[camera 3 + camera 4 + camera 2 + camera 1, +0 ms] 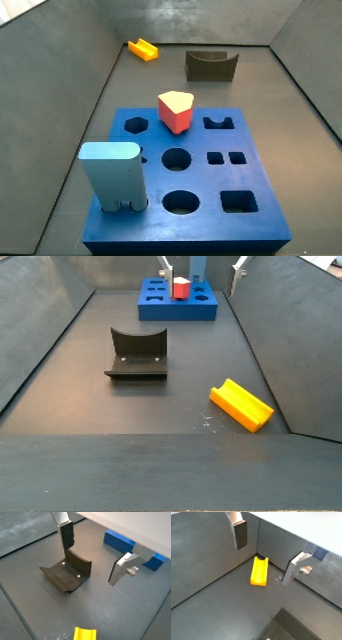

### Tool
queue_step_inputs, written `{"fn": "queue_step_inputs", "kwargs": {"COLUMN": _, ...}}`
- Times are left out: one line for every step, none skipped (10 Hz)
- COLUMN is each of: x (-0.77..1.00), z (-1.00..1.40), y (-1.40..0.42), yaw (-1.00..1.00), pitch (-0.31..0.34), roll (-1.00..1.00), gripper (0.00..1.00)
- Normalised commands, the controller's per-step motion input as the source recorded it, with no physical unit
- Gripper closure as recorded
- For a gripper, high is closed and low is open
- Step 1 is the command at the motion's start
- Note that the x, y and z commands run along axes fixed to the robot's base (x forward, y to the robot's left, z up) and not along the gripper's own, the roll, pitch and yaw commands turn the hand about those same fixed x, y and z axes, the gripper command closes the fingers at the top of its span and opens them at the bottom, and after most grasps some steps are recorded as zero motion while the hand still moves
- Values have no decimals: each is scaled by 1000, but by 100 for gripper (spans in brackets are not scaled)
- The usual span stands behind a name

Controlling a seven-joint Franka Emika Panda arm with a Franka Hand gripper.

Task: Pick up the arch object. Move up. Place the arch object on the fixture. Regrasp the arch object. Move to above the board. Insert the arch object.
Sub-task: Pick up the arch object.

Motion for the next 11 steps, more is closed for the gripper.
{"fn": "queue_step_inputs", "kwargs": {"x": 177, "z": -300, "y": 374, "yaw": 497, "pitch": 0, "roll": 0, "gripper": 0}}
{"fn": "queue_step_inputs", "kwargs": {"x": 23, "z": -771, "y": 289, "yaw": 846, "pitch": 0, "roll": 21, "gripper": 0}}
{"fn": "queue_step_inputs", "kwargs": {"x": -151, "z": -911, "y": 120, "yaw": 983, "pitch": -149, "roll": 16, "gripper": 0}}
{"fn": "queue_step_inputs", "kwargs": {"x": -183, "z": -926, "y": 111, "yaw": 977, "pitch": -164, "roll": 39, "gripper": 0}}
{"fn": "queue_step_inputs", "kwargs": {"x": -183, "z": -931, "y": 111, "yaw": 971, "pitch": -164, "roll": 46, "gripper": 0}}
{"fn": "queue_step_inputs", "kwargs": {"x": -169, "z": -966, "y": 134, "yaw": 903, "pitch": -164, "roll": 106, "gripper": 0}}
{"fn": "queue_step_inputs", "kwargs": {"x": -180, "z": -989, "y": 214, "yaw": 834, "pitch": -170, "roll": 91, "gripper": 0}}
{"fn": "queue_step_inputs", "kwargs": {"x": -186, "z": -991, "y": 231, "yaw": 817, "pitch": -173, "roll": 89, "gripper": 0}}
{"fn": "queue_step_inputs", "kwargs": {"x": -189, "z": -1000, "y": 320, "yaw": 740, "pitch": -176, "roll": 73, "gripper": 0}}
{"fn": "queue_step_inputs", "kwargs": {"x": -346, "z": -909, "y": 451, "yaw": 640, "pitch": -187, "roll": 0, "gripper": 0}}
{"fn": "queue_step_inputs", "kwargs": {"x": -386, "z": -840, "y": 449, "yaw": 660, "pitch": -167, "roll": 0, "gripper": 0}}
